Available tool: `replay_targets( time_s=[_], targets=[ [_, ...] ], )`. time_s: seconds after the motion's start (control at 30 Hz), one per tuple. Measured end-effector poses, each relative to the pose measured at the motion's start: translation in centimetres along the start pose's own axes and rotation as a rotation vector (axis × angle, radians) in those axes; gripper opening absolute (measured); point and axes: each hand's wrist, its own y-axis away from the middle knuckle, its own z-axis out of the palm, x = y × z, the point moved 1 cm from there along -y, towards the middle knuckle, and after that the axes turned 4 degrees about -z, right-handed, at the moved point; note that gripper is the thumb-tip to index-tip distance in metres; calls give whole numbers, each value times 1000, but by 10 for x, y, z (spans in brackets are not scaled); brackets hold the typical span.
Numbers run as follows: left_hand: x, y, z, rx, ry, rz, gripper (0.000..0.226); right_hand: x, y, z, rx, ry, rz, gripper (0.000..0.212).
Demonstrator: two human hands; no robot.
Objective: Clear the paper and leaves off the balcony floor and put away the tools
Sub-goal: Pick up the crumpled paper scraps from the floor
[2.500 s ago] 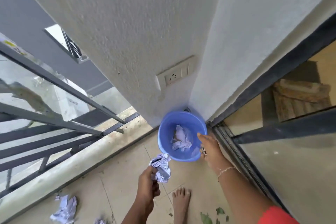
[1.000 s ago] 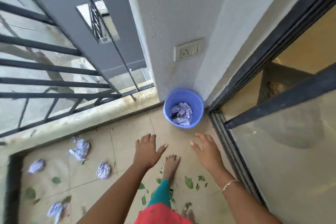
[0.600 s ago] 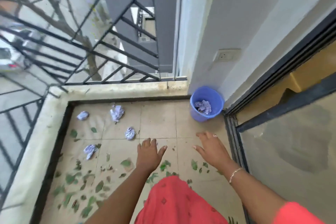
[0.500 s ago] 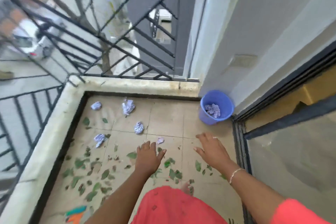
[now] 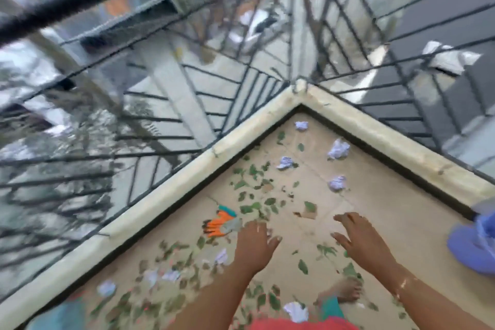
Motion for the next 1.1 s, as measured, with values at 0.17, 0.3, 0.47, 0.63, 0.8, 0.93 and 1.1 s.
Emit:
replay_targets(
  time_s=[0.17,0.3,0.47,0.63,0.8,0.93,1.1],
  targets=[
    [-131,68,21,-5,184,-283,104,-105,-30,50,-170,81,-281,41],
    [-200,128,26,32,279,-483,103,-187,-46,84,-204,121,-462,35],
    [-250,186,46,114,447,-689,100,-288,-51,110,-342,169,-687,49],
    [-283,215,68,235,614,-856,107,-359,-60,141,-456,260,-849,42],
    [-314,233,73,239,654,-974,95,-413,-67,168,-492,309,-999,49],
    [-354,235,77,223,690,-1039,49,-459,-82,188,-541,365,-1101,45],
    [-423,234,62,189,720,-1062,52,-523,-114,212,-573,416,-1152,46]
  ],
)
